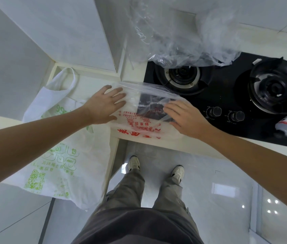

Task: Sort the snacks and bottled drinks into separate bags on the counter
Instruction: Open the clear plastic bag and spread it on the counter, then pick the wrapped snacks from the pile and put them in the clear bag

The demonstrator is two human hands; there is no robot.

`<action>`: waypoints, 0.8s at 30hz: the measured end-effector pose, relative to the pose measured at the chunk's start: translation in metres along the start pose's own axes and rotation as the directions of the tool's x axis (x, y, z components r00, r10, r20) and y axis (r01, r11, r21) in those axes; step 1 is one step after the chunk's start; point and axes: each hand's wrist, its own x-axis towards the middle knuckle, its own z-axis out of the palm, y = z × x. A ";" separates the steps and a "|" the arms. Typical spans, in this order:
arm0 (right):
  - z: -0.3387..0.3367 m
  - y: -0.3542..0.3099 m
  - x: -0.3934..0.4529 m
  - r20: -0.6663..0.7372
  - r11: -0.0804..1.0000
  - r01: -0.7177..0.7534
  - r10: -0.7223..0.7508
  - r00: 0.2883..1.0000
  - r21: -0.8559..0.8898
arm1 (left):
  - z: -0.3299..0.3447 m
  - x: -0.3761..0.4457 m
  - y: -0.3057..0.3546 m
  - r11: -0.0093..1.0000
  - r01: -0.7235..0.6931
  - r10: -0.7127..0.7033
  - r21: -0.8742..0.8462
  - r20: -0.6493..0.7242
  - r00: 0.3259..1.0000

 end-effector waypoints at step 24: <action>-0.053 0.011 -0.207 -0.163 0.793 -0.554 0.599 0.784 0.253 | -0.197 0.078 0.147 0.954 0.013 -0.115 -0.299 -0.325 0.939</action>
